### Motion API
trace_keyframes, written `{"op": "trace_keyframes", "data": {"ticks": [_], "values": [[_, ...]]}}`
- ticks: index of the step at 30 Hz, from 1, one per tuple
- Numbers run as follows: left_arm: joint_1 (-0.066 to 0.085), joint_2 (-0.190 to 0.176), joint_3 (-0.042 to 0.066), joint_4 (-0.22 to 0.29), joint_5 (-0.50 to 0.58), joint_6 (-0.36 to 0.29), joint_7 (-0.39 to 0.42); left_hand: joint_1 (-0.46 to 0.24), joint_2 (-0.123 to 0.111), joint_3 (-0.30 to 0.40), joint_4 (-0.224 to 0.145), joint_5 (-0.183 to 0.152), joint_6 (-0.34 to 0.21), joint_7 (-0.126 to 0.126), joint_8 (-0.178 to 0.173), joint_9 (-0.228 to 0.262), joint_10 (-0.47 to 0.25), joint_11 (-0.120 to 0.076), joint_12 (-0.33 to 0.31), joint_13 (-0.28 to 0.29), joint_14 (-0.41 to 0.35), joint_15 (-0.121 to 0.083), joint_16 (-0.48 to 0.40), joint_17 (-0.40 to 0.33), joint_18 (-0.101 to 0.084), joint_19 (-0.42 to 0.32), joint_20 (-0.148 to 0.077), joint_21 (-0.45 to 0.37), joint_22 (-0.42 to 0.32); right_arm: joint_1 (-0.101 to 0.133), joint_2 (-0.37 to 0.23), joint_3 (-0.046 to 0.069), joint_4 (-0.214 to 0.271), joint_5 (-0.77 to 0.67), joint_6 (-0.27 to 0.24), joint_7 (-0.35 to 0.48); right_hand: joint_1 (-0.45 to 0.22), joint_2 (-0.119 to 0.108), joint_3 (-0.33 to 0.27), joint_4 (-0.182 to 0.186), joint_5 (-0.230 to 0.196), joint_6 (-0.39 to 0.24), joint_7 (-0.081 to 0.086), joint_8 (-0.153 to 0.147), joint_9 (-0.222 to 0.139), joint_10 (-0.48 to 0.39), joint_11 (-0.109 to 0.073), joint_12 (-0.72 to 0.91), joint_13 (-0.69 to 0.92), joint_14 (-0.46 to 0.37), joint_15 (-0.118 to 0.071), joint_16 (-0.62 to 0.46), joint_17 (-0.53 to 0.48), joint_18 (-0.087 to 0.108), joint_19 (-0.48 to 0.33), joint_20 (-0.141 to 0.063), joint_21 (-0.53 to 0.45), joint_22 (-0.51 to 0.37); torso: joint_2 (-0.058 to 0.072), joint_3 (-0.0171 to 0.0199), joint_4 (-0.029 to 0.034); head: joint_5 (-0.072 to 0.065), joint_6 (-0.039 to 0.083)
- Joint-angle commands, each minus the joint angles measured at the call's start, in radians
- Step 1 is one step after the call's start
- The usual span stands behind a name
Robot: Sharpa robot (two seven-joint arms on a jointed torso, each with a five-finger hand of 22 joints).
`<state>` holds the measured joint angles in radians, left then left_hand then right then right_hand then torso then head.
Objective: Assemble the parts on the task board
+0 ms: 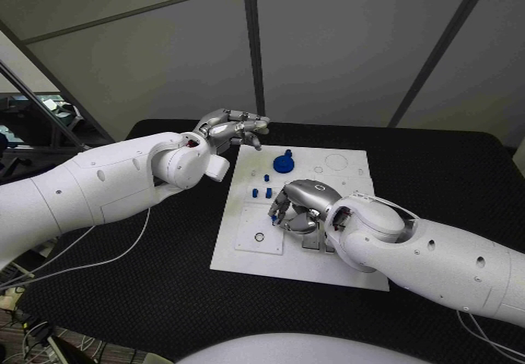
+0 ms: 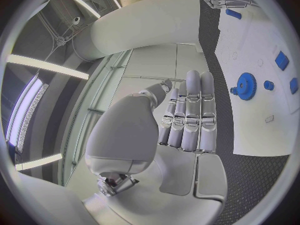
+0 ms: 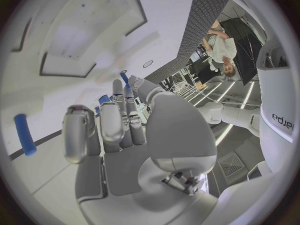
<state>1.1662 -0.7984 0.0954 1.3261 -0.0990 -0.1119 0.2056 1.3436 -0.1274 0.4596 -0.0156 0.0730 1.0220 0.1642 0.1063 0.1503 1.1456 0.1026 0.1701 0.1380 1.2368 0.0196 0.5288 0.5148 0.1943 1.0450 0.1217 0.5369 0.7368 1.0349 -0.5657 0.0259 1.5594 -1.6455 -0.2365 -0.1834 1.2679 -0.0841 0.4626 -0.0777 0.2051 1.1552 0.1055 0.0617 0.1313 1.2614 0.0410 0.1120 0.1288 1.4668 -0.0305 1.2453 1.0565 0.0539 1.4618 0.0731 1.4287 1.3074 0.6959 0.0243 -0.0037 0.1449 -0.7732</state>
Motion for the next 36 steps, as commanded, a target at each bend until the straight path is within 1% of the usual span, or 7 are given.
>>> {"op": "trace_keyframes", "data": {"ticks": [1, 8, 16, 19, 22, 26, 36], "values": [[0.002, 0.0, 0.001, 0.001, 0.005, 0.012, 0.005, -0.003, 0.007, -0.001, -0.004, -0.002, 0.001, 0.005, -0.006, 0.001, -0.007, -0.001, 0.004, 0.002, -0.002, 0.004, -0.006, -0.001, -0.014, -0.002, 0.005, -0.006, -0.002, -0.002, -0.002, -0.003, -0.001, -0.011, 0.0, -0.006, -0.004, 0.002, -0.003, 0.001, 0.0, 0.004, 0.002, 0.006, 0.001, 0.0, 0.004, -0.006, -0.001, 0.018, -0.006, 0.003, 0.001, -0.009, 0.012, -0.001, 0.005, 0.089, 0.0, 0.0001, -0.0003, 0.0, 0.0], [0.002, -0.001, 0.001, 0.001, 0.005, 0.012, 0.005, -0.003, 0.007, -0.001, -0.004, -0.002, 0.001, 0.005, -0.006, 0.001, -0.007, -0.001, 0.004, 0.002, -0.002, 0.004, -0.006, -0.001, -0.014, -0.002, 0.005, -0.006, -0.002, -0.004, -0.009, -0.003, 0.004, -0.016, -0.038, -0.008, -0.003, 0.004, -0.002, 0.001, 0.0, 0.005, 0.001, 0.007, 0.001, 0.001, 0.004, -0.007, -0.002, 0.018, -0.006, 0.004, 0.002, -0.01, 0.013, -0.001, 0.006, 0.091, 0.0, 0.0004, -0.0001, 0.001, 0.0], [0.002, -0.002, 0.001, 0.0, 0.005, 0.011, 0.005, -0.003, 0.007, -0.001, -0.004, -0.002, 0.001, 0.005, -0.006, 0.001, -0.007, -0.001, 0.004, 0.002, -0.002, 0.004, -0.006, -0.001, -0.014, -0.002, 0.005, -0.006, -0.002, -0.008, -0.026, -0.003, 0.014, 0.014, -0.098, 0.025, 0.0, 0.003, -0.002, -0.002, 0.003, 0.007, 0.001, 0.007, 0.001, 0.003, 0.003, -0.009, -0.002, 0.018, -0.007, 0.005, 0.001, -0.011, 0.015, -0.001, 0.01, 0.096, 0.0, 0.0002, -0.0001, 0.003, 0.001], [0.002, -0.003, 0.001, 0.0, 0.005, 0.011, 0.005, -0.003, 0.007, -0.001, -0.004, -0.002, 0.001, 0.005, -0.006, 0.001, -0.007, -0.001, 0.004, 0.002, -0.002, 0.004, -0.006, -0.001, -0.014, -0.002, 0.005, -0.006, -0.002, -0.008, -0.034, -0.003, 0.014, 0.042, -0.106, 0.045, 0.0, 0.003, -0.002, -0.002, 0.003, 0.007, 0.001, 0.007, 0.002, 0.003, 0.003, -0.009, -0.002, 0.018, -0.007, 0.006, 0.002, -0.012, 0.017, -0.001, 0.013, 0.1, 0.0, 0.0, 0.0004, 0.004, 0.001], [0.002, -0.003, 0.001, 0.0, 0.005, 0.011, 0.005, -0.003, 0.007, -0.001, -0.004, -0.002, 0.001, 0.005, -0.006, 0.001, -0.007, -0.001, 0.004, 0.002, -0.002, 0.004, -0.006, -0.001, -0.014, -0.002, 0.005, -0.006, -0.002, -0.008, -0.04, -0.002, 0.011, 0.069, -0.111, 0.068, 0.0, 0.003, -0.002, -0.002, 0.004, 0.007, 0.001, 0.007, 0.002, 0.003, 0.003, -0.009, -0.002, 0.018, -0.007, 0.006, 0.002, -0.012, 0.018, -0.001, 0.014, 0.101, -0.001, -0.0001, -0.001, 0.006, 0.001], [0.002, -0.003, 0.001, 0.0, 0.005, 0.011, 0.004, -0.003, 0.007, -0.001, -0.004, -0.002, 0.001, 0.005, -0.006, 0.001, -0.007, -0.001, 0.004, 0.002, -0.002, 0.004, -0.006, -0.001, -0.014, -0.002, 0.005, -0.006, -0.002, -0.009, -0.044, -0.002, 0.008, 0.098, -0.113, 0.096, 0.0, 0.003, -0.002, -0.002, 0.004, 0.007, 0.001, 0.007, 0.001, 0.003, 0.003, -0.009, -0.002, 0.018, -0.007, 0.005, 0.002, -0.013, 0.019, -0.001, 0.015, 0.103, 0.0, -0.0005, 0.0002, 0.007, 0.0], [0.002, -0.003, 0.001, -0.001, 0.005, 0.01, 0.004, -0.002, 0.008, -0.001, -0.005, -0.003, 0.001, 0.005, -0.006, 0.001, -0.008, -0.001, 0.003, 0.002, -0.002, 0.004, -0.007, -0.002, -0.013, -0.002, 0.005, -0.007, -0.003, -0.012, -0.04, -0.003, -0.004, 0.128, -0.113, 0.131, 0.0, 0.003, -0.002, -0.002, 0.004, 0.007, 0.001, 0.007, 0.001, 0.003, 0.003, -0.009, -0.002, 0.018, -0.007, 0.005, 0.001, -0.013, 0.019, -0.001, 0.015, 0.103, 0.0, -0.0005, -0.0001, 0.014, -0.002]]}}
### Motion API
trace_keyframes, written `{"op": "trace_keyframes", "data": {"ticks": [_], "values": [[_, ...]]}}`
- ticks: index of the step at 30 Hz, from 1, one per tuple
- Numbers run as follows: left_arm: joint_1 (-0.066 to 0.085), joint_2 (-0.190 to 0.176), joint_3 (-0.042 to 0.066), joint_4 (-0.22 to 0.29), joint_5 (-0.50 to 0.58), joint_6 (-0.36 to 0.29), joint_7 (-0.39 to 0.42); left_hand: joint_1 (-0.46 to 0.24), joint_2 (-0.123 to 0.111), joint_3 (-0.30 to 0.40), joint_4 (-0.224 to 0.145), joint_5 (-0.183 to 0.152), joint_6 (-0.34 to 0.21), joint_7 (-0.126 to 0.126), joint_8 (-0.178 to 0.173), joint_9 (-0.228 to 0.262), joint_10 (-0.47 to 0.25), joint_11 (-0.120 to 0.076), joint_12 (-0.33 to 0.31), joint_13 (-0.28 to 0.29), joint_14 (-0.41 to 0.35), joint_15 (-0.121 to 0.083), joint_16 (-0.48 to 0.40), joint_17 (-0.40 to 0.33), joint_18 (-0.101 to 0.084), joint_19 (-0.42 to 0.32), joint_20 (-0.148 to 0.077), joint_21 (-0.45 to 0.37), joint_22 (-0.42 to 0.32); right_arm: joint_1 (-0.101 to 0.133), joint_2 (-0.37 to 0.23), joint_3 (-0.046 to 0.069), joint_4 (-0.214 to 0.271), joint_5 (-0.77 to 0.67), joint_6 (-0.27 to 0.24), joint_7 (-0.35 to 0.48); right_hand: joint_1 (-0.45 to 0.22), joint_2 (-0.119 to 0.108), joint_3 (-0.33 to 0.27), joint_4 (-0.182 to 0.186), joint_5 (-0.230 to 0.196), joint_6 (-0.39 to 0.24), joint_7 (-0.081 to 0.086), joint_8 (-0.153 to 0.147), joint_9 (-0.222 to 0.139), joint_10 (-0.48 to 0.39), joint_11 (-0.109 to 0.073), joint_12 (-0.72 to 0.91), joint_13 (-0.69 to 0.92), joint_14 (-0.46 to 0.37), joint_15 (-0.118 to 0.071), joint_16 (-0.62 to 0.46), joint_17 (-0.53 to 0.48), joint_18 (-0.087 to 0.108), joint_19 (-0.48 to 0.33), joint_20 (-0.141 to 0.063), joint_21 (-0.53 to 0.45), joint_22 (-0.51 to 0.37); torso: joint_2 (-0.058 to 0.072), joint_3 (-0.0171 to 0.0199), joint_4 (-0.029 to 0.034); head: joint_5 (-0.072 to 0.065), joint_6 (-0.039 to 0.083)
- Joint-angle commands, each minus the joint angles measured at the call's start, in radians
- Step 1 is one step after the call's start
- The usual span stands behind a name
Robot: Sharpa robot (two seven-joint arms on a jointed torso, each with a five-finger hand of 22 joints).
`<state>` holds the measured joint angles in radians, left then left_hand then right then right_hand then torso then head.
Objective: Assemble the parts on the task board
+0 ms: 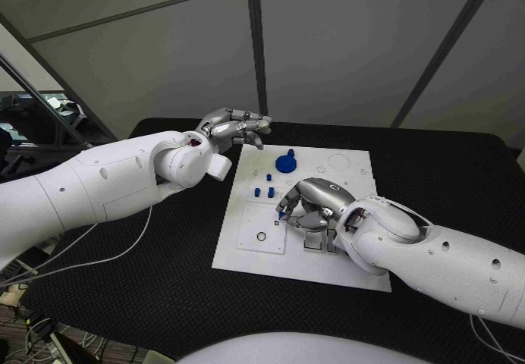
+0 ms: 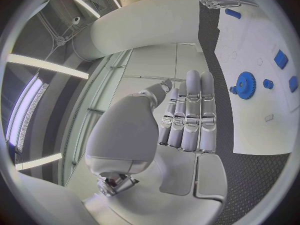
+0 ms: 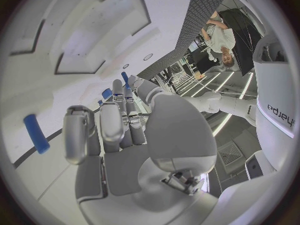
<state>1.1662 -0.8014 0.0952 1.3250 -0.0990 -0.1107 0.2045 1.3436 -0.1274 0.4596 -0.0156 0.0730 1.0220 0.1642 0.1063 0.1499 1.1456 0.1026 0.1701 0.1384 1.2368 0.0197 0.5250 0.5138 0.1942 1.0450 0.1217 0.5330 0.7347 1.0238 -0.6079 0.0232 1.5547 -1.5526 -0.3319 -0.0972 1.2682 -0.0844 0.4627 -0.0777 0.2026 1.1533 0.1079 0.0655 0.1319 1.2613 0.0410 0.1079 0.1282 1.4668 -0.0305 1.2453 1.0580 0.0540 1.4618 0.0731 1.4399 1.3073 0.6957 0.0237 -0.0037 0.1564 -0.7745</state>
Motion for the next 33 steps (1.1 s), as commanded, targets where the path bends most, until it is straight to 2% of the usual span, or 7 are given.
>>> {"op": "trace_keyframes", "data": {"ticks": [1, 8, 17, 27, 33], "values": [[0.002, 0.0, 0.001, 0.0, 0.005, 0.009, 0.005, -0.002, 0.008, -0.001, -0.005, -0.003, 0.001, 0.005, -0.006, 0.001, -0.008, -0.001, 0.003, 0.001, -0.002, 0.004, -0.004, -0.001, -0.013, -0.002, 0.005, -0.003, -0.001, -0.003, 0.003, 0.0, 0.0, 0.036, -0.019, 0.047, 0.0, 0.004, -0.002, -0.002, 0.006, 0.009, -0.001, 0.003, 0.001, 0.004, 0.003, -0.005, -0.001, 0.018, -0.007, 0.005, -0.001, -0.013, 0.019, -0.001, 0.004, 0.103, 0.0, 0.0001, -0.0004, 0.004, -0.001], [0.002, 0.002, 0.001, -0.002, 0.005, 0.009, 0.006, -0.002, 0.008, -0.001, -0.005, -0.003, 0.001, 0.005, -0.006, 0.001, -0.008, -0.001, 0.003, 0.001, -0.002, 0.004, -0.004, -0.001, -0.013, -0.002, 0.005, -0.003, -0.001, -0.011, 0.008, 0.0, 0.0, 0.04, -0.021, 0.056, 0.0, 0.004, -0.002, -0.002, 0.007, 0.009, -0.001, 0.003, 0.001, 0.004, 0.004, -0.006, -0.002, 0.018, -0.007, 0.006, 0.001, -0.013, 0.019, -0.001, 0.004, 0.103, 0.0, 0.0005, -0.0001, 0.013, -0.006], [0.002, 0.004, 0.001, -0.003, 0.005, 0.01, 0.005, -0.002, 0.008, -0.001, -0.005, -0.003, 0.001, 0.005, -0.006, 0.001, -0.008, -0.001, 0.003, 0.001, -0.002, 0.004, -0.004, -0.001, -0.013, -0.002, 0.005, -0.003, -0.001, -0.016, 0.017, 0.0, -0.009, 0.034, -0.012, 0.046, 0.0, 0.004, -0.002, -0.002, 0.008, 0.009, -0.001, 0.003, 0.001, 0.004, 0.004, -0.007, -0.002, 0.018, -0.007, 0.006, 0.0, -0.012, 0.017, -0.001, 0.002, 0.1, 0.0, 0.0006, -0.0003, 0.018, -0.008], [0.002, 0.005, 0.0, -0.005, 0.005, 0.011, 0.005, -0.002, 0.008, -0.001, -0.005, -0.003, 0.001, 0.005, -0.006, 0.001, -0.008, -0.001, 0.003, 0.001, -0.002, 0.004, -0.004, -0.001, -0.013, -0.002, 0.005, -0.003, -0.001, -0.018, 0.023, 0.0, -0.019, 0.011, -0.017, 0.017, 0.0, 0.004, -0.002, -0.002, 0.008, 0.008, -0.001, 0.002, 0.001, 0.004, 0.004, -0.007, -0.002, 0.018, -0.007, 0.006, 0.0, -0.012, 0.016, -0.001, 0.0, 0.098, 0.0, 0.0008, 0.0001, 0.018, -0.009], [0.002, 0.005, 0.0, -0.005, 0.005, 0.012, 0.004, -0.002, 0.008, -0.001, -0.005, -0.003, 0.001, 0.005, -0.006, 0.001, -0.008, -0.001, 0.003, 0.001, -0.002, 0.004, -0.004, -0.001, -0.013, -0.002, 0.005, -0.003, -0.001, -0.019, 0.025, 0.0, -0.023, -0.004, 0.002, -0.002, 0.0, 0.004, -0.002, -0.002, 0.008, 0.008, -0.001, 0.002, 0.001, 0.004, 0.004, -0.007, -0.002, 0.018, -0.007, 0.006, 0.0, -0.012, 0.016, -0.001, 0.0, 0.098, 0.0, 0.0005, -0.0005, 0.018, -0.01]]}}
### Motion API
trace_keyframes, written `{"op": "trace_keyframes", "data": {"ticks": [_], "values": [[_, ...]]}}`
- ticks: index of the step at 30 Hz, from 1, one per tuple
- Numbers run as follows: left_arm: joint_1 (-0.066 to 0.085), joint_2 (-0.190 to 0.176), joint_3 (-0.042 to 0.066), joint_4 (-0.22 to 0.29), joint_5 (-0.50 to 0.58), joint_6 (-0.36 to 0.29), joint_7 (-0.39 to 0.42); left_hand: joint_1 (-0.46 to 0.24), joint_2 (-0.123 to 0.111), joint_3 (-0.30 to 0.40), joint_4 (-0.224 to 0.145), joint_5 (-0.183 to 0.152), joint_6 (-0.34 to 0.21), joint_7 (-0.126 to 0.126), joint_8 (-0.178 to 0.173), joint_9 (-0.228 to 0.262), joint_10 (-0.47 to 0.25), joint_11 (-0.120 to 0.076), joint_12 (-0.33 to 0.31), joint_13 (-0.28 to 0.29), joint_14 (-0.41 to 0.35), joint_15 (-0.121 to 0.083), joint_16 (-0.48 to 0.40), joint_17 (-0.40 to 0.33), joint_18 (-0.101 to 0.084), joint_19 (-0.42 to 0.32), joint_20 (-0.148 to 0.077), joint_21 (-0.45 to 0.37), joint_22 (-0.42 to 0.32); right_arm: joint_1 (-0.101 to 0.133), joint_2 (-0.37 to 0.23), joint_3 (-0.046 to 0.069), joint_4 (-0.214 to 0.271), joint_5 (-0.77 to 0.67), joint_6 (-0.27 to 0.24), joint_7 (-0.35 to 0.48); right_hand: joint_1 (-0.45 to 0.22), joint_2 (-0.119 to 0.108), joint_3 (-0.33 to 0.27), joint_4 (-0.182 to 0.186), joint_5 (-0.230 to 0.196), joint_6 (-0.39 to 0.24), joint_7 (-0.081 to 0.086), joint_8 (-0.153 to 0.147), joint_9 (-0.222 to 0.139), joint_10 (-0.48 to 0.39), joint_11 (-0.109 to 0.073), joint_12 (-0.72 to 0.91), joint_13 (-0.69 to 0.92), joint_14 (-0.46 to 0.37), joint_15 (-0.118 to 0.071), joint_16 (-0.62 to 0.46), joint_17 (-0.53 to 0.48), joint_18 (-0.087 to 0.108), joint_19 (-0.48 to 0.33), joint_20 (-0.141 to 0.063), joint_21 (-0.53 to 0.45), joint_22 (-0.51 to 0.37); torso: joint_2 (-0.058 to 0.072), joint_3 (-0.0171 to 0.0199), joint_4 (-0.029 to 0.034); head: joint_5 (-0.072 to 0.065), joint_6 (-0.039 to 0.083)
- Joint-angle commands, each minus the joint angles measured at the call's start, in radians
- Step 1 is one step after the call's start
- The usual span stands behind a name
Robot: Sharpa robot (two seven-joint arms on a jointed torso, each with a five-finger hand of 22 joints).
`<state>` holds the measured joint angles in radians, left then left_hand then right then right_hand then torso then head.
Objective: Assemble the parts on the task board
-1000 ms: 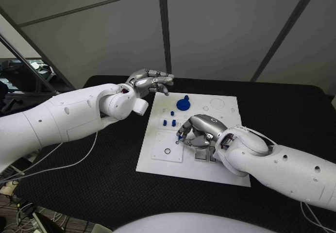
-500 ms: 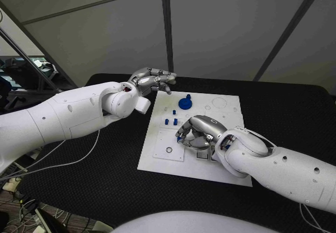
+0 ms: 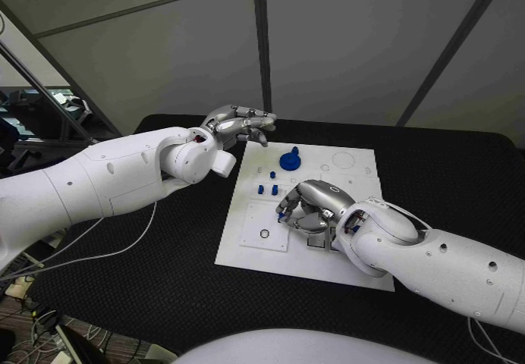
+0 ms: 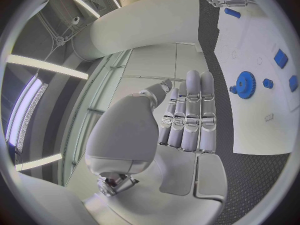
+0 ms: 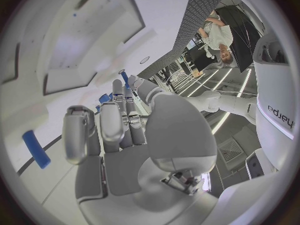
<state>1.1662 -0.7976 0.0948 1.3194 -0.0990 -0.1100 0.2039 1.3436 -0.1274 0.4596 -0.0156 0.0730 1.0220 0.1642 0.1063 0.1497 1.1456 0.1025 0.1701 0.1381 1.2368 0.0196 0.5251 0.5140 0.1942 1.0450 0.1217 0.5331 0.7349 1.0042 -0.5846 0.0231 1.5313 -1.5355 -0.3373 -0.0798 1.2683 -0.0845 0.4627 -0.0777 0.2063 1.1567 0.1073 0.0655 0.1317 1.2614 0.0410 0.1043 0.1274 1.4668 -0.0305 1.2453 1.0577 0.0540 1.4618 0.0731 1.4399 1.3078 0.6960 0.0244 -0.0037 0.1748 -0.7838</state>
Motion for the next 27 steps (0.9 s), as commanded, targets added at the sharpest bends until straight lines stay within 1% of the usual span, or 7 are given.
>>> {"op": "trace_keyframes", "data": {"ticks": [1, 14, 23, 27], "values": [[0.002, 0.001, 0.001, 0.0, 0.005, 0.012, 0.004, -0.002, 0.008, -0.001, -0.005, -0.003, 0.001, 0.005, -0.006, 0.002, -0.008, -0.001, 0.003, 0.002, -0.002, 0.004, -0.004, -0.001, -0.013, -0.002, 0.005, -0.003, -0.001, 0.001, 0.002, 0.0, 0.0, -0.024, 0.011, -0.022, 0.0, 0.004, -0.002, -0.002, 0.004, 0.005, 0.0, 0.002, 0.001, 0.004, 0.004, -0.004, -0.001, 0.018, -0.007, 0.006, 0.0, -0.011, 0.016, -0.001, 0.0, 0.097, 0.0, -0.0003, -0.0004, 0.0, -0.001], [0.002, 0.001, 0.001, 0.0, -0.003, 0.012, 0.003, -0.002, 0.008, -0.001, -0.005, -0.003, 0.001, 0.005, -0.006, 0.002, -0.008, -0.001, 0.003, 0.002, -0.002, 0.004, -0.004, -0.001, -0.013, -0.002, 0.005, -0.003, -0.001, 0.001, 0.007, 0.0, -0.001, -0.047, 0.066, -0.039, -0.001, 0.003, -0.003, -0.003, 0.004, 0.005, 0.0, 0.002, 0.001, 0.005, 0.004, -0.005, -0.002, 0.018, -0.007, 0.007, 0.001, -0.011, 0.016, -0.001, -0.001, 0.097, -0.001, -0.0004, 0.0002, 0.0, -0.003], [0.002, 0.001, 0.001, 0.0, -0.005, 0.013, 0.003, -0.002, 0.008, -0.001, -0.005, -0.003, 0.001, 0.005, -0.006, 0.002, -0.008, -0.001, 0.003, 0.002, -0.002, 0.004, -0.004, -0.001, -0.013, -0.002, 0.005, -0.003, -0.001, 0.001, 0.01, 0.0, -0.001, -0.077, 0.069, -0.077, -0.003, 0.001, -0.006, -0.002, -0.002, 0.006, 0.0, 0.002, 0.001, 0.007, 0.004, -0.007, -0.002, 0.019, -0.006, 0.009, 0.003, -0.011, 0.015, -0.001, -0.002, 0.095, 0.0, 0.0, -0.0006, 0.002, -0.005], [0.002, 0.001, 0.001, 0.0, -0.005, 0.013, 0.002, -0.002, 0.008, -0.001, -0.005, -0.003, 0.001, 0.005, -0.006, 0.002, -0.008, -0.001, 0.003, 0.002, -0.002, 0.004, -0.004, -0.001, -0.013, -0.002, 0.005, -0.003, -0.001, 0.001, 0.012, 0.0, -0.001, -0.086, 0.062, -0.09, -0.004, -0.008, -0.013, -0.005, -0.007, -0.015, 0.003, -0.005, -0.005, 0.025, 0.002, -0.001, 0.005, 0.019, -0.008, 0.012, 0.004, -0.01, 0.014, -0.001, -0.003, 0.095, 0.0, -0.0003, -0.0002, 0.0, -0.004]]}}
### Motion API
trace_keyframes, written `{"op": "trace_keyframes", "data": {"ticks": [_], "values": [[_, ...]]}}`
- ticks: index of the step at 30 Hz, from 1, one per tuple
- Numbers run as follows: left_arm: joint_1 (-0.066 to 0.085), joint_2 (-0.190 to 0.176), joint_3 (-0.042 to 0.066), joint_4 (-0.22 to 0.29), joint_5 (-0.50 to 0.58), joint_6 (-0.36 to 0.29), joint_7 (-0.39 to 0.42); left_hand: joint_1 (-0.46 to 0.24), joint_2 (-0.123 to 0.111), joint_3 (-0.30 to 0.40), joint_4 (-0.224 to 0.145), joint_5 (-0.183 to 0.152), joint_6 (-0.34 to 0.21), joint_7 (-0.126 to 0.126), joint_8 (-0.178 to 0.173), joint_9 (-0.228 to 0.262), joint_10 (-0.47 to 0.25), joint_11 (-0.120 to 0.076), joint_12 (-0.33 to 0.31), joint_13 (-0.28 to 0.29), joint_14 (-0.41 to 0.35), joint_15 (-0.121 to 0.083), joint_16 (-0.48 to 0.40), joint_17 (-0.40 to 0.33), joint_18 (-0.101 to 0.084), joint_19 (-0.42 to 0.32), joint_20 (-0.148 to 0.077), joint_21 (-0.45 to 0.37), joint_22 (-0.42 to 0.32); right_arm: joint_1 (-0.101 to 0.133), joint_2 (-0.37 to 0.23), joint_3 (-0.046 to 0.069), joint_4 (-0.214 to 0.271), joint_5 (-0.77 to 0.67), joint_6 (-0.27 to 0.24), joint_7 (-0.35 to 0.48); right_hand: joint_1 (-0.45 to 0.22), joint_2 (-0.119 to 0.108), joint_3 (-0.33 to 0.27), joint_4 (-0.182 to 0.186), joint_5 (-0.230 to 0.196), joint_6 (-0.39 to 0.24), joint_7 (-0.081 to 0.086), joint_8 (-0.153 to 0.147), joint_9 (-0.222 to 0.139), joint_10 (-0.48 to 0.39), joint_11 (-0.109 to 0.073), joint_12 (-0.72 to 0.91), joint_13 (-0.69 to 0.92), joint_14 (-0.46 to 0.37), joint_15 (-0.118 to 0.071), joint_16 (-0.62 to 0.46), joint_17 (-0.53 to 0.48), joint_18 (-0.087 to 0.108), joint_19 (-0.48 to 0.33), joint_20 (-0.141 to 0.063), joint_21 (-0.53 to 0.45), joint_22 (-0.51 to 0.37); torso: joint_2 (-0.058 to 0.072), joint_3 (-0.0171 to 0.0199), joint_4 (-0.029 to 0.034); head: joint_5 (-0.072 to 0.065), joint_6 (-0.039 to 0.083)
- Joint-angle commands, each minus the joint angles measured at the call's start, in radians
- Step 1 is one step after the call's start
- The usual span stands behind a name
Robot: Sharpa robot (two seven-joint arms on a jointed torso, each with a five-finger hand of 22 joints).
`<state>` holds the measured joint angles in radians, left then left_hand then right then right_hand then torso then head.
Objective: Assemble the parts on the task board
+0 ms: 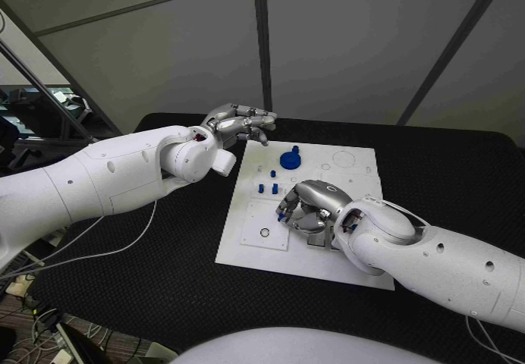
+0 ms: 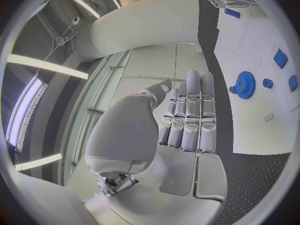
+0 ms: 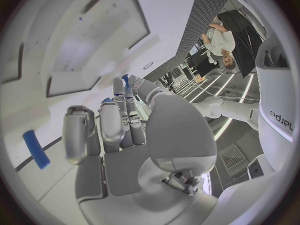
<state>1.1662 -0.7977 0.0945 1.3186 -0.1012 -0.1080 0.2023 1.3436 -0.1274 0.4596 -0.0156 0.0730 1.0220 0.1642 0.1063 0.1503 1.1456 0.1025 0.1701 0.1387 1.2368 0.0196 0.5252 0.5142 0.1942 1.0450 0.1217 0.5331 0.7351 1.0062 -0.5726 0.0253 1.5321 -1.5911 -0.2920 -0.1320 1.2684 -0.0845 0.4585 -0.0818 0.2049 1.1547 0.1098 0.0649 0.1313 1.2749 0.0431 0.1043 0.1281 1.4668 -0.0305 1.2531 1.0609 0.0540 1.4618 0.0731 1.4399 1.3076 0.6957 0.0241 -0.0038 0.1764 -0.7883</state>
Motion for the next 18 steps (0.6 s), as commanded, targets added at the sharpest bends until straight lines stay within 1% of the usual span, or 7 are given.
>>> {"op": "trace_keyframes", "data": {"ticks": [1, 5, 8, 18], "values": [[0.002, 0.001, 0.001, 0.001, -0.003, 0.012, 0.004, -0.002, 0.008, -0.001, -0.005, -0.003, 0.001, 0.005, -0.006, 0.001, -0.008, -0.001, 0.003, 0.001, -0.002, 0.004, -0.004, -0.001, -0.013, -0.002, 0.005, -0.003, -0.001, -0.001, 0.0, -0.002, -0.002, -0.031, 0.013, -0.04, -0.005, -0.011, -0.011, -0.001, -0.007, -0.022, 0.002, -0.005, -0.007, 0.018, -0.001, 0.003, 0.007, 0.019, -0.009, 0.004, 0.0, -0.011, 0.014, -0.002, -0.002, 0.095, 0.0, 0.0, -0.0002, -0.001, 0.001], [0.002, 0.001, 0.001, 0.0, -0.003, 0.012, 0.003, -0.001, 0.009, -0.002, -0.007, -0.004, 0.001, 0.005, -0.007, 0.002, -0.008, -0.001, 0.003, 0.001, -0.001, 0.005, -0.007, -0.002, -0.013, -0.002, 0.005, -0.006, -0.003, -0.001, 0.001, -0.002, -0.001, -0.035, -0.004, -0.04, -0.008, -0.029, -0.022, -0.005, -0.011, -0.06, 0.006, -0.005, -0.019, 0.047, -0.005, 0.026, 0.024, 0.019, -0.011, 0.007, 0.0, -0.011, 0.015, -0.004, -0.001, 0.098, 0.0, 0.0003, 0.0002, -0.002, 0.002], [0.002, 0.001, 0.001, 0.0, -0.003, 0.012, 0.003, -0.001, 0.009, -0.002, -0.007, -0.004, 0.001, 0.005, -0.007, 0.002, -0.008, -0.001, 0.003, 0.001, -0.001, 0.005, -0.007, -0.002, -0.013, -0.002, 0.005, -0.006, -0.003, -0.001, 0.001, -0.002, 0.0, -0.036, -0.023, -0.037, -0.011, -0.041, -0.031, -0.006, -0.014, -0.08, 0.005, -0.004, -0.027, 0.06, -0.009, 0.045, 0.039, 0.019, -0.014, 0.01, 0.001, -0.012, 0.017, -0.007, 0.002, 0.102, 0.0, 0.0002, 0.0002, -0.002, 0.002], [0.002, 0.001, 0.001, 0.0, -0.003, 0.014, 0.0, -0.001, 0.009, -0.002, -0.007, -0.004, 0.001, 0.005, -0.007, 0.002, -0.008, -0.001, 0.003, 0.001, -0.001, 0.005, -0.007, -0.002, -0.013, -0.002, 0.005, -0.006, -0.003, -0.001, -0.006, -0.002, 0.008, -0.032, -0.086, -0.021, -0.015, -0.054, -0.042, -0.004, -0.016, -0.095, 0.002, -0.003, -0.037, 0.062, -0.014, 0.076, 0.068, 0.019, -0.018, 0.013, 0.001, -0.015, 0.025, -0.011, 0.013, 0.116, 0.0, 0.0002, 0.0, -0.003, 0.004]]}}
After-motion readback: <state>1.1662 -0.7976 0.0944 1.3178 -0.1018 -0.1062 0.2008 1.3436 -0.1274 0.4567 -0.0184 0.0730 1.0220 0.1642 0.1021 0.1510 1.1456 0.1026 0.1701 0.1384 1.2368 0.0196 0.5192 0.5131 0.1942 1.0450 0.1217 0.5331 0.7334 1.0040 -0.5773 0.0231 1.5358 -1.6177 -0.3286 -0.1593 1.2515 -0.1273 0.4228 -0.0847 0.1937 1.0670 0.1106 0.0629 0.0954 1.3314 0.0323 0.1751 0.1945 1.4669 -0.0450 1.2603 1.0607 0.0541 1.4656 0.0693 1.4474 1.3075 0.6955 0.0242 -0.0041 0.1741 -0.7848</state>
